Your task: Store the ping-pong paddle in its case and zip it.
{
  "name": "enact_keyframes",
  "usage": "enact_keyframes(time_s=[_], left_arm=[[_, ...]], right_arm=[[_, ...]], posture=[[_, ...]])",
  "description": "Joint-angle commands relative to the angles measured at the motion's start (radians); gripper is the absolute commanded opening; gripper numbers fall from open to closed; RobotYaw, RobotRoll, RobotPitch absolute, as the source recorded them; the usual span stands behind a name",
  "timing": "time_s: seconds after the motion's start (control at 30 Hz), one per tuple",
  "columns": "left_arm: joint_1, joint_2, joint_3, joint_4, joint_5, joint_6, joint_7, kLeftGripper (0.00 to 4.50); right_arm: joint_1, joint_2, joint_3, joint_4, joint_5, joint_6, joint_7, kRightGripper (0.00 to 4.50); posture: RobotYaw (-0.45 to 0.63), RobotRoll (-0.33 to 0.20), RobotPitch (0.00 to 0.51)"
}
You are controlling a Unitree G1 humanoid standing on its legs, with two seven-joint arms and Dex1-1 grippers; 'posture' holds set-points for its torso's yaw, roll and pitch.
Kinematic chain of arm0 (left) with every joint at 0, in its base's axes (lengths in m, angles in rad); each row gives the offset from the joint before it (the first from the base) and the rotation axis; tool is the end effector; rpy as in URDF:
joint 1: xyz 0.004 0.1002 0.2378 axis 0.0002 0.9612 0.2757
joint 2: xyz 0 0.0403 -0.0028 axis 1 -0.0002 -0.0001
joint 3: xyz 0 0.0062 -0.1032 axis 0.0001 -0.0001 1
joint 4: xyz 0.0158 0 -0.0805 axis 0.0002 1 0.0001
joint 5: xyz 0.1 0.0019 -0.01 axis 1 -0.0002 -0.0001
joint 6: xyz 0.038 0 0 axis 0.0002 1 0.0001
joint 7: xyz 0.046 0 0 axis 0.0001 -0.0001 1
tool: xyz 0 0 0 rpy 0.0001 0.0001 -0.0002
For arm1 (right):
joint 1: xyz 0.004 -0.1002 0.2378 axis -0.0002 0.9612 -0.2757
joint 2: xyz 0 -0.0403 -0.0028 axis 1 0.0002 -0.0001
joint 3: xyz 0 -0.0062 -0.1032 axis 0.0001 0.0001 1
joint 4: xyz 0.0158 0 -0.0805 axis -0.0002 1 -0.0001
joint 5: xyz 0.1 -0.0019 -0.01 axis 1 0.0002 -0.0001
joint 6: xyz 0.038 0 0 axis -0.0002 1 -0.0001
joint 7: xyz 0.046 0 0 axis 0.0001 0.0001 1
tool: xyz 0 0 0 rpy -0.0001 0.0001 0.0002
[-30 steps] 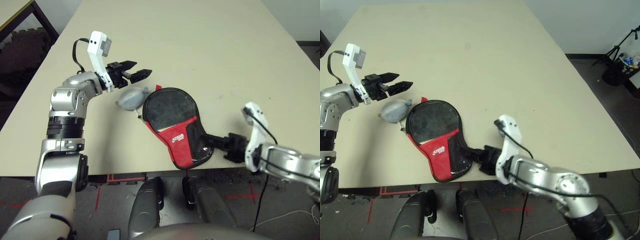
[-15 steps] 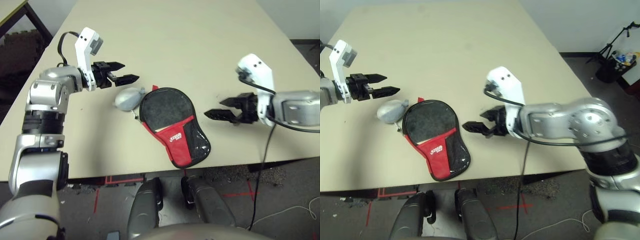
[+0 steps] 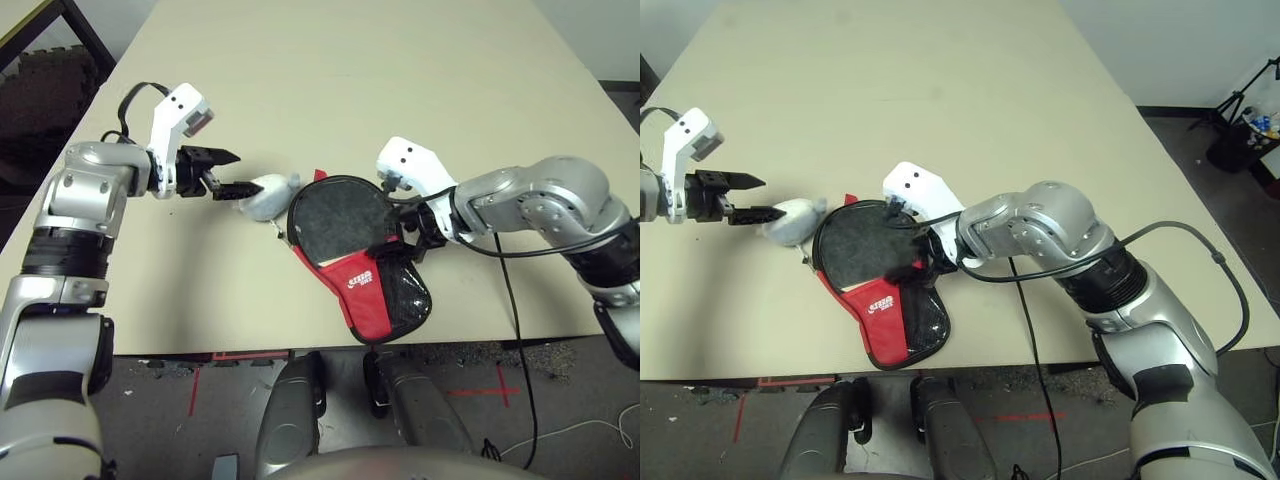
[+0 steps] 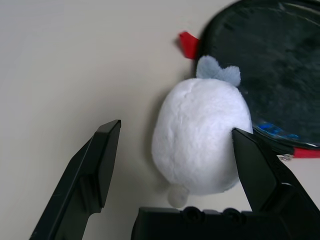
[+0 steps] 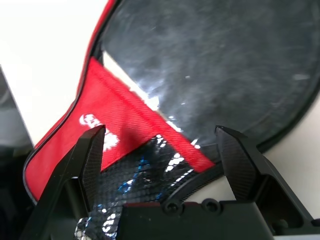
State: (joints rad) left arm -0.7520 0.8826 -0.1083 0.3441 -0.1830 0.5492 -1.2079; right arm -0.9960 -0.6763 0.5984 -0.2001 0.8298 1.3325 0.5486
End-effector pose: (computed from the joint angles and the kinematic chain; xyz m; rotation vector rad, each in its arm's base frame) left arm 0.2981 0.2931 0.2250 0.4378 0.4539 -0.8585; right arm 0.2694 -0.1137 0.2149 -0.4640 0.7838 1.1270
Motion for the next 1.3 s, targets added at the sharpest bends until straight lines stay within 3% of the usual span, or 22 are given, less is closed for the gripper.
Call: enact_keyframes(time_s=[0.03,0.57,0.7,0.97,1.03,1.13,1.3], left_arm=[[0.035,0.010,-0.034,-0.014,0.028,-0.006,-0.017,4.50],[0.086,-0.002,-0.088,-0.053,0.043,0.006,-0.090,4.50],[0.073,-0.012,-0.074,-0.054,0.034,0.016,-0.082,3.61],[0.032,-0.047,-0.031,-0.020,0.023,0.008,-0.020,1.09],[0.012,-0.062,-0.017,0.007,0.026,-0.013,0.010,0.66],[-0.017,-0.081,-0.001,0.053,0.031,-0.035,0.046,0.36],[-0.082,-0.131,0.025,0.154,0.042,-0.103,0.130,0.36]], right_arm=[[-0.007,0.013,0.046,0.001,-0.067,0.003,0.076,4.48],[0.018,0.021,0.107,-0.049,-0.224,-0.074,0.314,4.48],[0.047,0.029,0.118,-0.039,-0.300,-0.167,0.336,4.50],[0.089,0.063,0.137,-0.007,-0.413,-0.260,0.378,4.50],[0.094,0.063,0.143,0.002,-0.434,-0.265,0.394,4.50],[0.100,0.059,0.155,0.018,-0.468,-0.278,0.415,4.50],[0.115,0.059,0.165,0.042,-0.510,-0.297,0.444,4.50]], posture=[[-0.09,0.000,0.174],[-0.10,0.000,0.173],[-0.10,0.000,0.177],[-0.09,0.000,0.181],[-0.09,0.000,0.182],[-0.09,0.000,0.184],[-0.08,0.000,0.188]])
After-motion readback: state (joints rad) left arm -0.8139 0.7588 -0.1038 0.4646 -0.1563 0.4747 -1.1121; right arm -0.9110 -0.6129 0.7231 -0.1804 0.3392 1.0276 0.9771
